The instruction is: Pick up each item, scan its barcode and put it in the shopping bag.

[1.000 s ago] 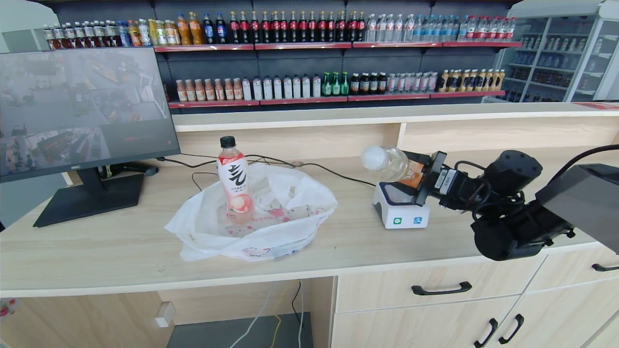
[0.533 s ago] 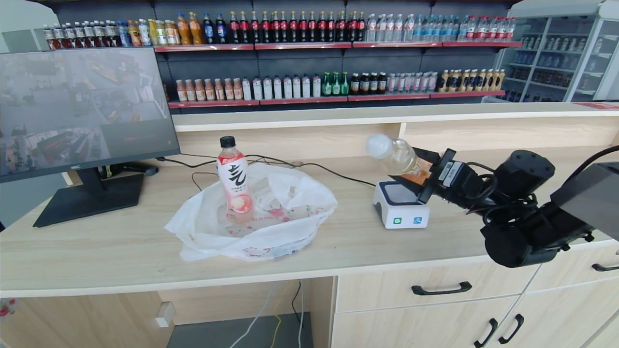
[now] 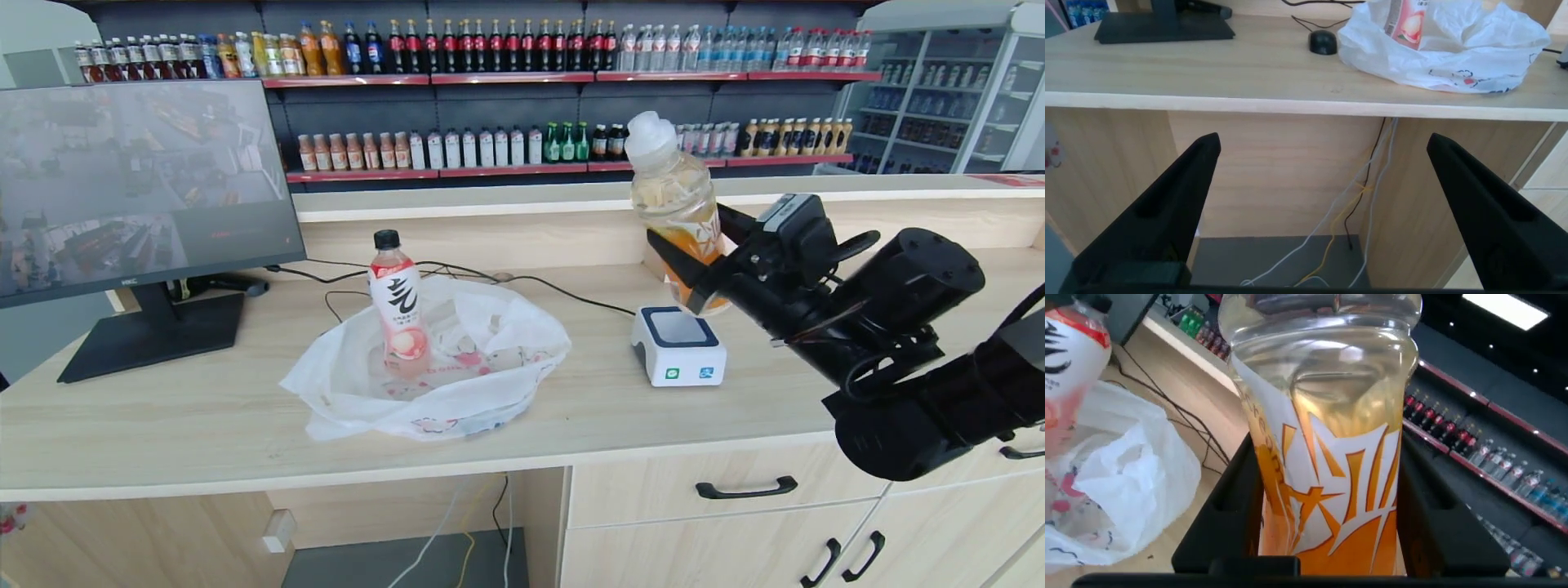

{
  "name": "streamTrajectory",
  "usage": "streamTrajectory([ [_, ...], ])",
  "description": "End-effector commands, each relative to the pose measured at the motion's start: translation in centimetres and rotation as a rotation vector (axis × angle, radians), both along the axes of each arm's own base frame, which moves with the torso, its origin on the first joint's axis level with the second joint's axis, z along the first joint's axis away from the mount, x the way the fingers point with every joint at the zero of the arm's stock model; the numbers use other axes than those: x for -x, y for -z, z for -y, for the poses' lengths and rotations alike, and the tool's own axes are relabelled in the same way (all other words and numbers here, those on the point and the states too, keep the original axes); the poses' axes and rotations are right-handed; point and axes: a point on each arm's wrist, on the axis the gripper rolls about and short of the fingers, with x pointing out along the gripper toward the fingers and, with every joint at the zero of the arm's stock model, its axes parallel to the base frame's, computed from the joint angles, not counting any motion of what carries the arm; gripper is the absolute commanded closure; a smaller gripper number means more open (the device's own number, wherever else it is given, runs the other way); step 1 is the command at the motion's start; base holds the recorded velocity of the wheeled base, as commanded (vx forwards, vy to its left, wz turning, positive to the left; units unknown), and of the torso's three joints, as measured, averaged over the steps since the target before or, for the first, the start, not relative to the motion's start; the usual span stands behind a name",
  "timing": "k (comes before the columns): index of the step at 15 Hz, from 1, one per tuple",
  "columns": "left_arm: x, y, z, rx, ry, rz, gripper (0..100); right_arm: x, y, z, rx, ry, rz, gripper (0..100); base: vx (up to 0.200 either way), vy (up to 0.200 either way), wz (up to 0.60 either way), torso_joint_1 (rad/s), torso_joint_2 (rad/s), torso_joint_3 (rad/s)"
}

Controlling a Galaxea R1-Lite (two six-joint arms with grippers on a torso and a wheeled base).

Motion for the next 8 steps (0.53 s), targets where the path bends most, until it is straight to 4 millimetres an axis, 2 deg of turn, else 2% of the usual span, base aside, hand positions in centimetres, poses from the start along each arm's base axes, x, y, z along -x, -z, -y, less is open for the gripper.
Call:
streamTrajectory([
  [1,0.0,0.0,0.0,0.0,-0.001,0.0,0,1.82,-1.8,-0.87,-0.103,-0.014,-0.01,100,0.0,0.0,0.0,0.0,0.0,0.0],
  [2,0.0,0.0,0.0,0.0,-0.001,0.0,0,1.94,-1.97,-0.81,-0.119,-0.014,-0.016,100,0.0,0.0,0.0,0.0,0.0,0.0],
  [5,0.0,0.0,0.0,0.0,-0.001,0.0,0,2.37,-1.59,-0.14,-0.345,0.091,-0.15,100,0.0,0.0,0.0,0.0,0.0,0.0],
  [8,0.0,0.0,0.0,0.0,-0.001,0.0,0,2.63,-1.32,-0.04,-0.484,0.132,-0.216,100,0.0,0.0,0.0,0.0,0.0,0.0],
])
